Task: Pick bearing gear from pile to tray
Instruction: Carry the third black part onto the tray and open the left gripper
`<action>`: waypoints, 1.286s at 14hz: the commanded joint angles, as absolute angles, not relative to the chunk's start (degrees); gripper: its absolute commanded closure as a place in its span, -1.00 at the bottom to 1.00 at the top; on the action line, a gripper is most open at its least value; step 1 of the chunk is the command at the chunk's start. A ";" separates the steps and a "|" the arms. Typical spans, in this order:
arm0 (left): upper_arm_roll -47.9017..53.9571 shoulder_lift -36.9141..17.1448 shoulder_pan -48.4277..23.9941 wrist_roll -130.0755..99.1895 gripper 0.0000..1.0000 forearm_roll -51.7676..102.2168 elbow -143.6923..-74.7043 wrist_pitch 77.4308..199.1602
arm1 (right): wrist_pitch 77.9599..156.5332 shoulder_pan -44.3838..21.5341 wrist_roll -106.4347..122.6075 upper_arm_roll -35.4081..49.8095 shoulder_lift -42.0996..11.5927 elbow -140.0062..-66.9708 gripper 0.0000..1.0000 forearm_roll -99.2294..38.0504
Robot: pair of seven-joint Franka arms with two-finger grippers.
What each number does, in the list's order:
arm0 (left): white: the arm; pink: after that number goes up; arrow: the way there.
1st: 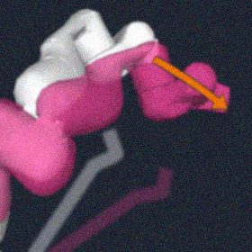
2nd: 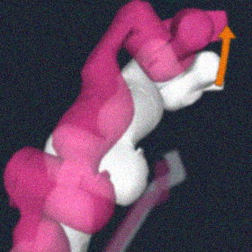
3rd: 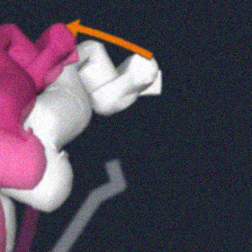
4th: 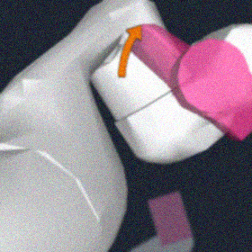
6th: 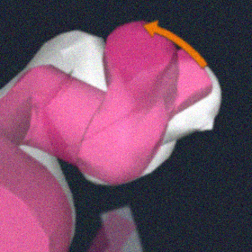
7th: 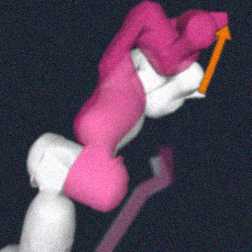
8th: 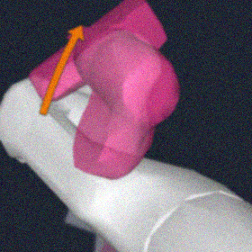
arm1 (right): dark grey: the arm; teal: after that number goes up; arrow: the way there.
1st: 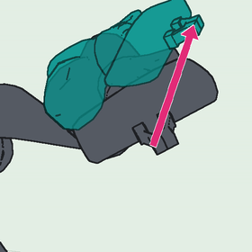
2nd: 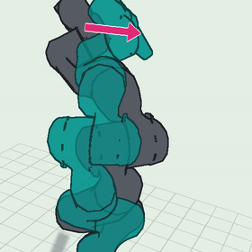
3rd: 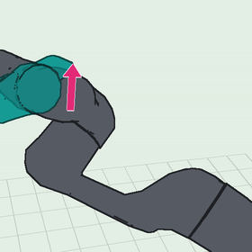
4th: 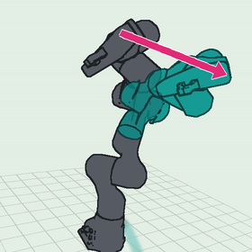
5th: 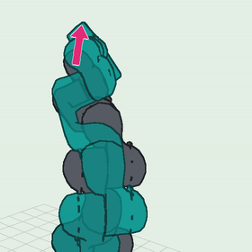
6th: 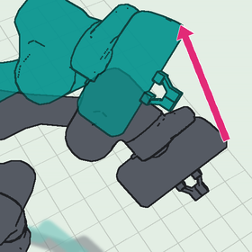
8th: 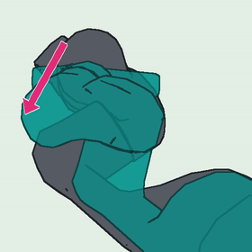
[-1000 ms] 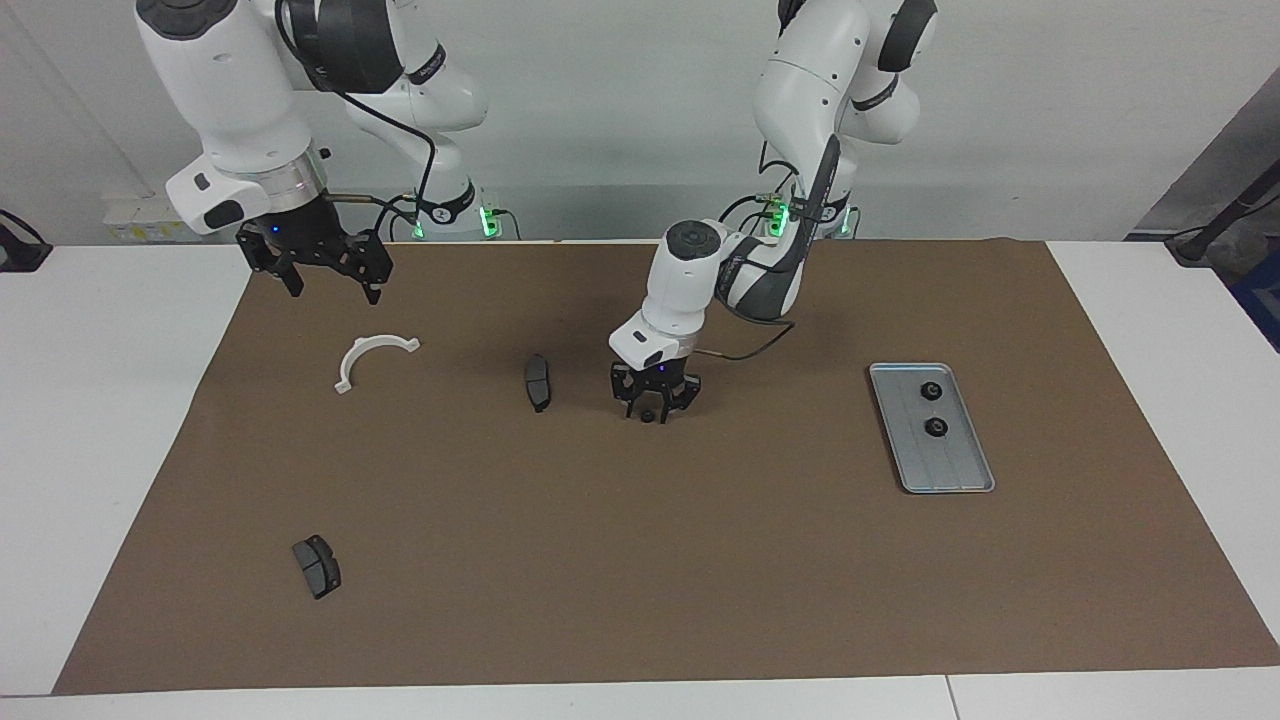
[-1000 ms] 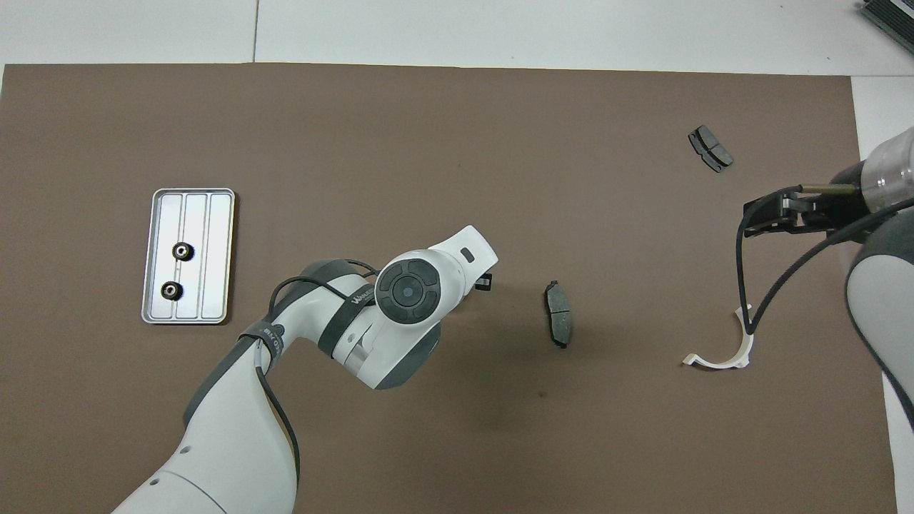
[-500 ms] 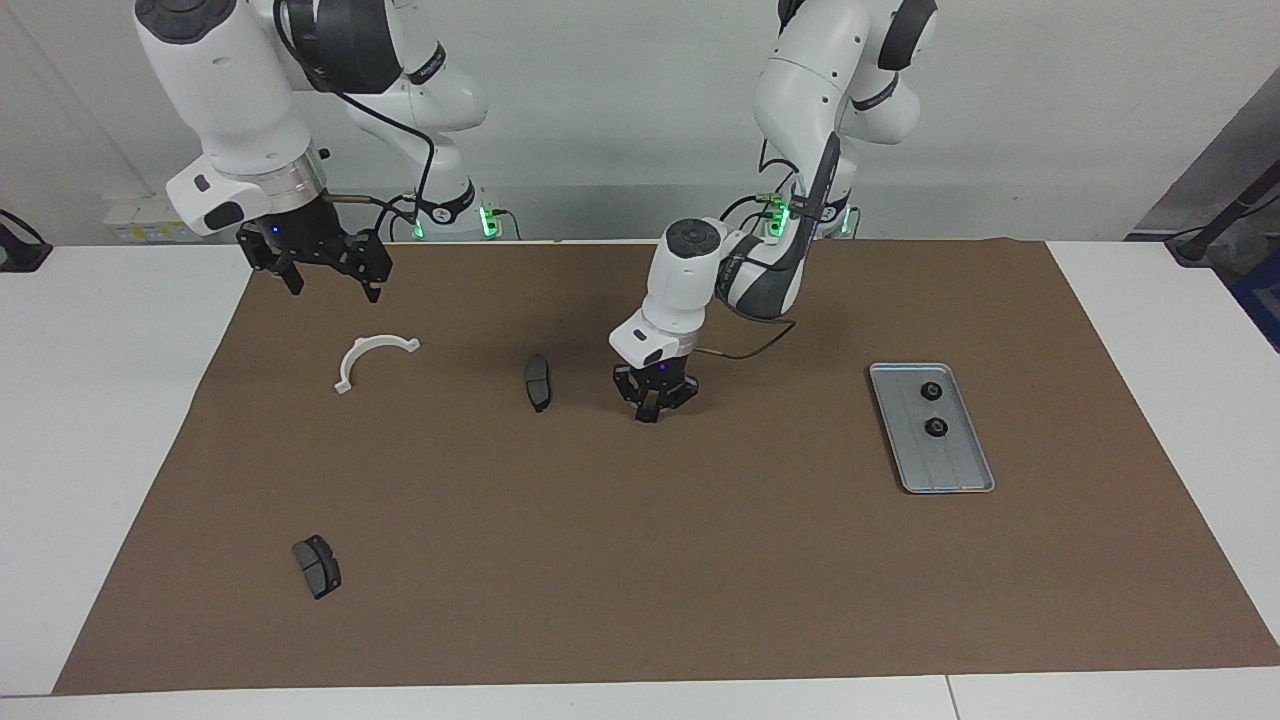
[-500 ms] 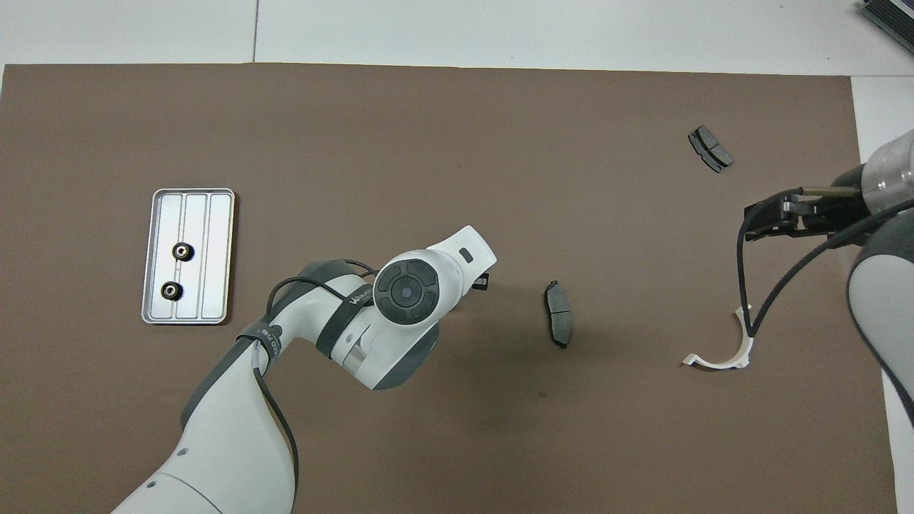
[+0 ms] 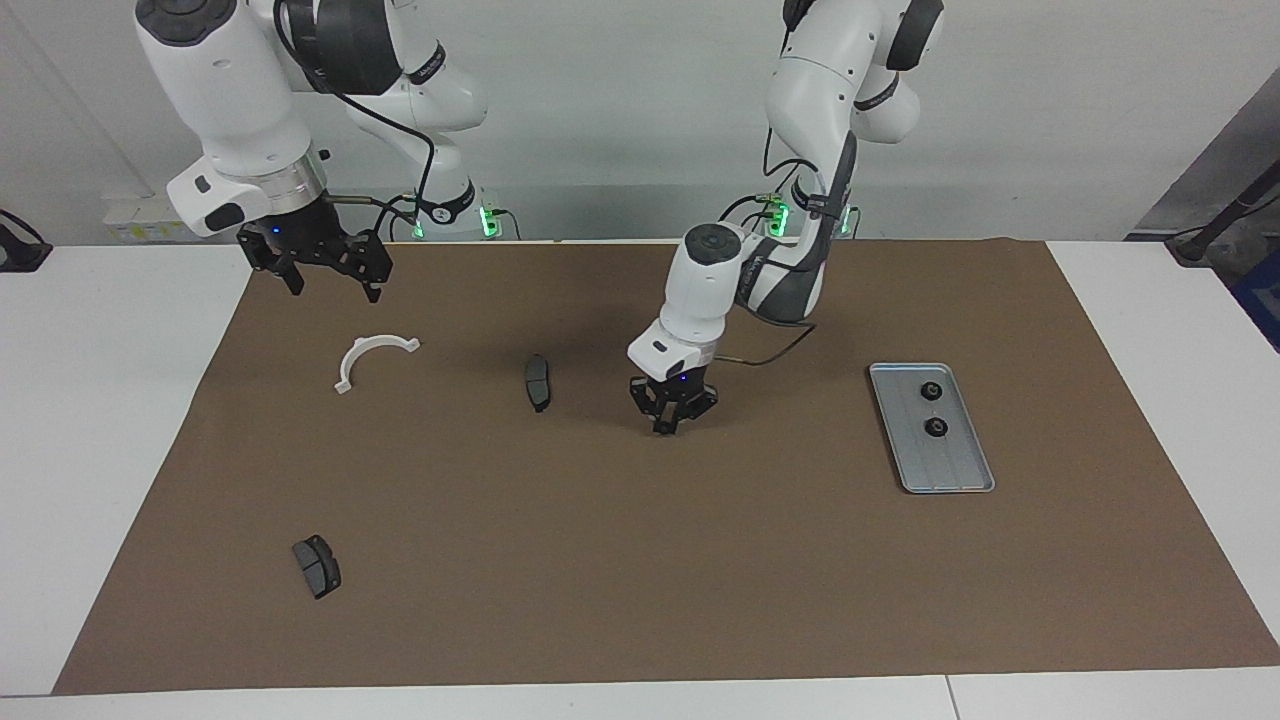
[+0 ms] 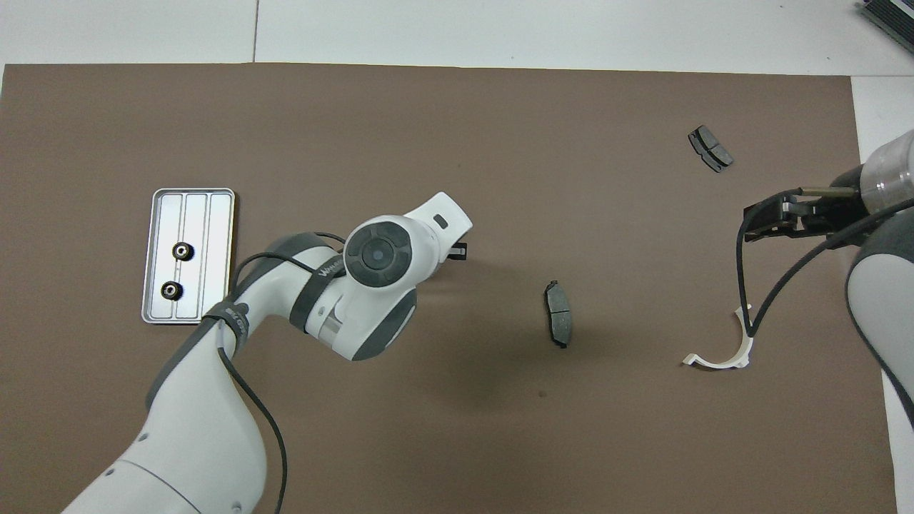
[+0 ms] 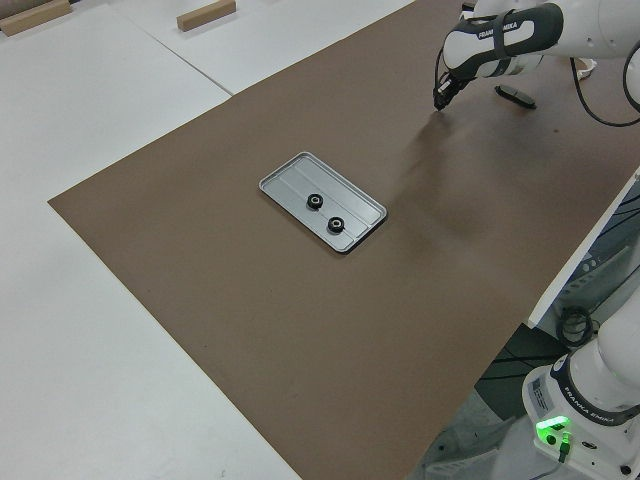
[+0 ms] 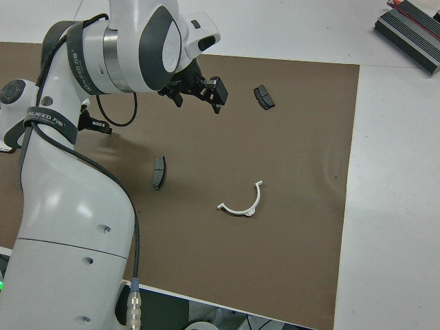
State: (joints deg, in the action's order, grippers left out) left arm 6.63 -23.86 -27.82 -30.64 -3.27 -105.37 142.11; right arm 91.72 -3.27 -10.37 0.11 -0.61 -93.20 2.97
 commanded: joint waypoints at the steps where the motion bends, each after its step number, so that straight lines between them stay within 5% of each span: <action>1: 7.29 -22.68 -19.19 -26.92 0.93 -3.69 -101.51 134.84 | 91.85 -2.20 -8.44 0.44 -0.26 -93.78 -1.00 0.97; 13: 7.56 -17.32 4.65 8.94 0.91 -2.11 -108.63 131.04 | 91.76 -2.37 -8.61 0.35 -0.26 -93.78 -1.00 0.79; 14: 7.56 -17.31 5.27 10.18 0.76 -2.11 -108.63 130.96 | 91.76 -2.37 -8.61 0.35 -0.26 -93.78 -1.00 0.79; 15: 7.47 -17.31 5.36 10.37 0.41 -1.85 -108.63 130.96 | 91.76 -2.37 -8.61 0.44 -0.26 -93.78 -1.00 0.79; 17: 7.47 -17.23 5.45 10.46 -0.60 -1.85 -108.54 130.78 | 91.76 -2.37 -8.61 0.35 -0.26 -93.78 -1.00 0.79; 18: 7.47 -16.97 5.45 10.46 -0.82 -1.85 -108.20 130.52 | 91.76 -2.37 -8.61 0.44 -0.26 -93.78 -1.00 0.79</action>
State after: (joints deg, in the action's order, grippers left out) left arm 6.93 -19.13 5.01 9.29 -2.72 -106.80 131.32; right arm 91.72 -3.27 -10.37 0.11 -0.61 -93.21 2.42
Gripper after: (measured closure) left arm 0.652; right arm 0.000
